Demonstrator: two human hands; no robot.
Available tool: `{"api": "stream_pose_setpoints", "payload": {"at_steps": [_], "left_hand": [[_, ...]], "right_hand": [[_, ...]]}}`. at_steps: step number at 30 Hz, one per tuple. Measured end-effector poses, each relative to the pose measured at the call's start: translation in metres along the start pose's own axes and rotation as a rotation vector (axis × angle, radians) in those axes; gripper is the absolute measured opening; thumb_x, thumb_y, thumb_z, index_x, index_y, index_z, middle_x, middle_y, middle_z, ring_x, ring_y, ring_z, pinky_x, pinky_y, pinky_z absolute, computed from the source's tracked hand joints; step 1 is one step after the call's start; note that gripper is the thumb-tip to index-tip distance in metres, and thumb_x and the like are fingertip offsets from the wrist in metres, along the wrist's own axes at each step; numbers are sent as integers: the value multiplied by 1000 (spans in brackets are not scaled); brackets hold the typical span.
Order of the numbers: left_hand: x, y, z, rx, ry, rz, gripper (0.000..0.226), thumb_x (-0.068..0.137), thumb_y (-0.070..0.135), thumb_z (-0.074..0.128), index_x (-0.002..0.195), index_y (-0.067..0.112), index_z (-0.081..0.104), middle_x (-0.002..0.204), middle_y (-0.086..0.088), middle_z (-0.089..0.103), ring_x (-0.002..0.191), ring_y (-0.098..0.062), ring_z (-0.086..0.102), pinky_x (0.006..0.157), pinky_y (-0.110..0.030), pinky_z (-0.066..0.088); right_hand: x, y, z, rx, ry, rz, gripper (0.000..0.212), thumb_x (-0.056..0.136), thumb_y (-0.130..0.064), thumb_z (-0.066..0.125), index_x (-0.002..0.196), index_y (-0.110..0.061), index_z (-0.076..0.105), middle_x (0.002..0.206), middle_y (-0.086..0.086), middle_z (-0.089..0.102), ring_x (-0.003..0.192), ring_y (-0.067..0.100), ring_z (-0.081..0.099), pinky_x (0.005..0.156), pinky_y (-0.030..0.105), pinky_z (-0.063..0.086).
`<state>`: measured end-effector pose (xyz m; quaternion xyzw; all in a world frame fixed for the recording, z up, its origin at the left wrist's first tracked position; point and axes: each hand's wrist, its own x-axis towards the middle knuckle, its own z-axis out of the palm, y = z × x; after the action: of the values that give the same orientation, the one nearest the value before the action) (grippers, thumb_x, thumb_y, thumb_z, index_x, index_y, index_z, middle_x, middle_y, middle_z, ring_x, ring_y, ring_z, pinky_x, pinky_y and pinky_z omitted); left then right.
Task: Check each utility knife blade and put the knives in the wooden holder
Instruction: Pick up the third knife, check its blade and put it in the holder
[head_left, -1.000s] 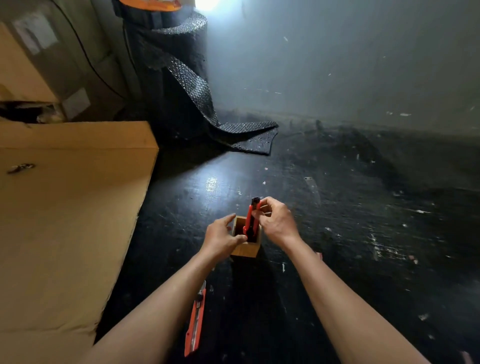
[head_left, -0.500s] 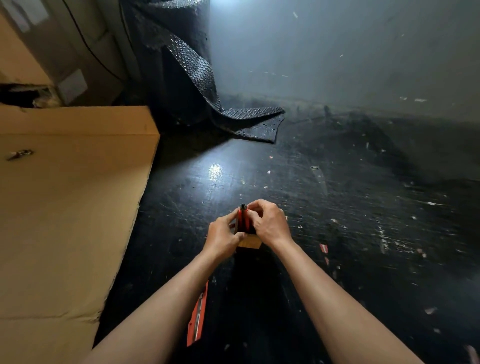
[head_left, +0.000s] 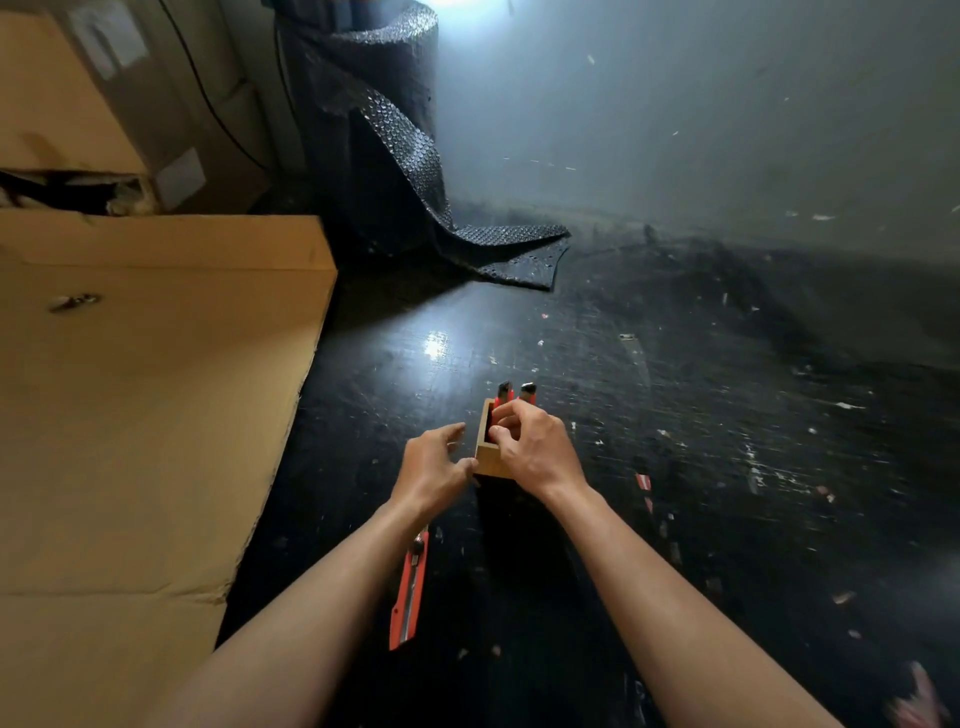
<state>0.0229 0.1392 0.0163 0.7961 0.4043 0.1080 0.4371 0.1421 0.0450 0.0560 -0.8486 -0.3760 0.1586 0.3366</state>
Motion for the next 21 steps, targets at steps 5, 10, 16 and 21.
{"api": "stream_pose_setpoints", "payload": {"at_steps": [5,10,16,21], "left_hand": [[-34,-31,-21,115,10,14,56,88,19,76,141,14,60,130,-6,71,119,-19,67,104,-35,53],[-70,-63,-31,107,-23,-61,42,88,18,73,129,13,69,121,-3,75,104,-12,71,91,-24,55],[-101,-94,-27,120,-136,-163,30,85,20,75,115,18,77,110,0,79,103,-14,72,91,-28,56],[-116,-108,-15,32,-186,-238,29,85,9,77,110,21,78,104,6,78,96,-6,70,84,-20,55]], "right_hand": [[-37,-6,29,-29,-105,10,23,95,-27,64,115,-17,69,109,4,75,98,20,71,89,41,59],[-71,-9,64,-121,-236,67,26,95,-29,64,118,-17,68,116,5,73,104,23,68,89,41,58],[-114,-3,103,-160,-438,231,17,93,-30,64,105,-19,70,100,3,72,90,21,69,78,40,58],[-142,1,124,97,-532,376,16,93,-20,65,109,-25,66,99,-3,70,86,11,71,81,37,62]]}}
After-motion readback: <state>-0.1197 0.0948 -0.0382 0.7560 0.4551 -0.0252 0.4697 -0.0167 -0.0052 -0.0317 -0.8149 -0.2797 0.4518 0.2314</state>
